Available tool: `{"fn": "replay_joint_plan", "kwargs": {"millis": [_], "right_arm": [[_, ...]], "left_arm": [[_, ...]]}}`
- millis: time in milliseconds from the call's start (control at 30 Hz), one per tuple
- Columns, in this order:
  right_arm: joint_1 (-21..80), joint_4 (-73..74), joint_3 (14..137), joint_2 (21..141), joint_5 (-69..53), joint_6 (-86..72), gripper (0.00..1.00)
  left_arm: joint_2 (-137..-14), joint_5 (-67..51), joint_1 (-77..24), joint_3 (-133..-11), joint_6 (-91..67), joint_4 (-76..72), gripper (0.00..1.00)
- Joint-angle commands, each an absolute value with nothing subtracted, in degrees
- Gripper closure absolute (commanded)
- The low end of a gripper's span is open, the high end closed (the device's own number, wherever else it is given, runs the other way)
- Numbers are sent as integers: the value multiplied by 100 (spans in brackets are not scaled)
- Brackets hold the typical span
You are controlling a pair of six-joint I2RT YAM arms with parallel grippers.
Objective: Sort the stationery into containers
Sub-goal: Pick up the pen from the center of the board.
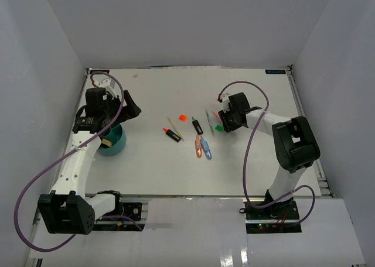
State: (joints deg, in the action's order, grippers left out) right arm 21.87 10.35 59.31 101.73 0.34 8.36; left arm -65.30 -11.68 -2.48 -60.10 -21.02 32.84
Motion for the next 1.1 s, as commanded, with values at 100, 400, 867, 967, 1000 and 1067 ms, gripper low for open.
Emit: {"fn": "replay_joint_plan", "kwargs": {"millis": [100, 400, 867, 967, 1000, 1067], "right_arm": [[2197, 1222, 6275, 10591, -53, 1143, 74], [2197, 1204, 5977, 9792, 457, 967, 90], [3295, -403, 4659, 6979, -1186, 308, 92], [3550, -939, 4361, 6663, -1309, 167, 92], [3629, -1027, 4316, 6566, -1336, 150, 92], [3700, -1186, 4263, 6522, -1380, 132, 92]], "left_arm": [[-6530, -1555, -272, -6266, -2162, 3340, 2], [-6758, -2459, -553, -6503, -2574, 3358, 2], [-7865, -2101, -2495, -7646, -4227, 2927, 2], [-8059, -1847, -2768, -7839, -4420, 2813, 2], [-8094, -1820, -2821, -7892, -4473, 2786, 2], [-8182, -1697, -2953, -7928, -4579, 2716, 3]]}}
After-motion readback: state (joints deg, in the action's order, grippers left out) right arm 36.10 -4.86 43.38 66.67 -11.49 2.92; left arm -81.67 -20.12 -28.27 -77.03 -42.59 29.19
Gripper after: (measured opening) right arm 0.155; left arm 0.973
